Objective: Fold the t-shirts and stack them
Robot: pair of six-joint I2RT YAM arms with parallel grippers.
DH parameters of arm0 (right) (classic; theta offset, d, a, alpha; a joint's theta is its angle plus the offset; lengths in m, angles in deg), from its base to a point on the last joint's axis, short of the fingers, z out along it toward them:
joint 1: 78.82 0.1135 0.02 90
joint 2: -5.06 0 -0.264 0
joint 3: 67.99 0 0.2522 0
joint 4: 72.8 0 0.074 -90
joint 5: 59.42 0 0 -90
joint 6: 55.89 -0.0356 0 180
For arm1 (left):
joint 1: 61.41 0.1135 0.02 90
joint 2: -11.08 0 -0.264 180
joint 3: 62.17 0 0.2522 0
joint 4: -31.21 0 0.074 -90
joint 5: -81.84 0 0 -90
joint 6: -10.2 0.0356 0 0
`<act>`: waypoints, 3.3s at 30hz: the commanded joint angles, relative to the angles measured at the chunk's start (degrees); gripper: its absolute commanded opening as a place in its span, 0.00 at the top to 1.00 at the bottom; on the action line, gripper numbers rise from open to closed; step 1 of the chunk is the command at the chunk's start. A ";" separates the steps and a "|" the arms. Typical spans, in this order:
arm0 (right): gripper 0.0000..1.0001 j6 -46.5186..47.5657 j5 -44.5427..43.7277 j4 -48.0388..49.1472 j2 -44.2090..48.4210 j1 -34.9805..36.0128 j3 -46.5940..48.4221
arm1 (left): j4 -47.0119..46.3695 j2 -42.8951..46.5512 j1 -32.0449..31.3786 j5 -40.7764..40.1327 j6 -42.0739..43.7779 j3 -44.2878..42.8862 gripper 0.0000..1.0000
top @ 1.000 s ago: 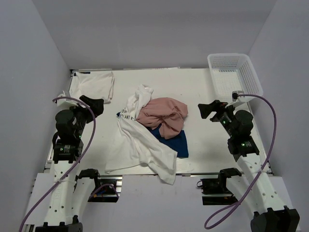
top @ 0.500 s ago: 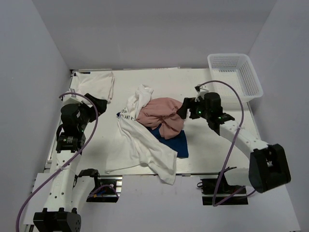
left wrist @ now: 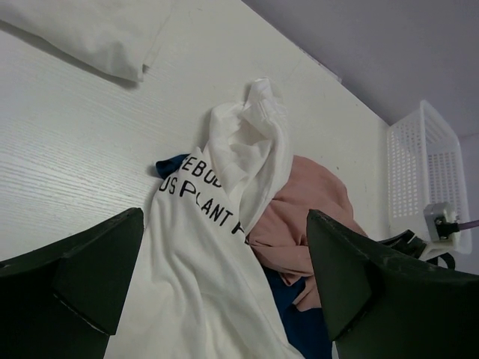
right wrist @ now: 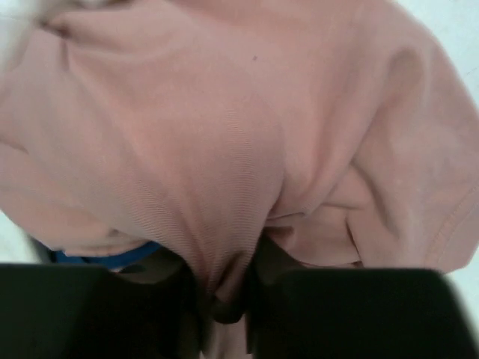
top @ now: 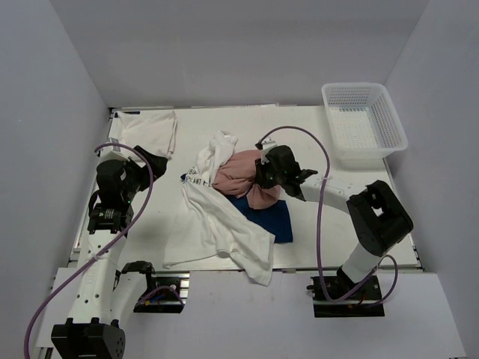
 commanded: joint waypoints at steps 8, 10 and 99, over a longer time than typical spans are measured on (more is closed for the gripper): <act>1.00 -5.00 -11.33 1.09 20.07 1.10 8.64 | 2.27 0.87 0.21 -1.67 -0.34 -1.80 0.01; 1.00 -4.90 -8.09 3.61 24.05 1.02 8.64 | 2.27 0.87 0.21 -1.67 -0.34 -1.80 0.01; 0.10 12.58 -4.20 -11.75 -21.36 22.89 33.05 | 13.17 2.19 0.21 -9.94 -3.51 -4.53 0.01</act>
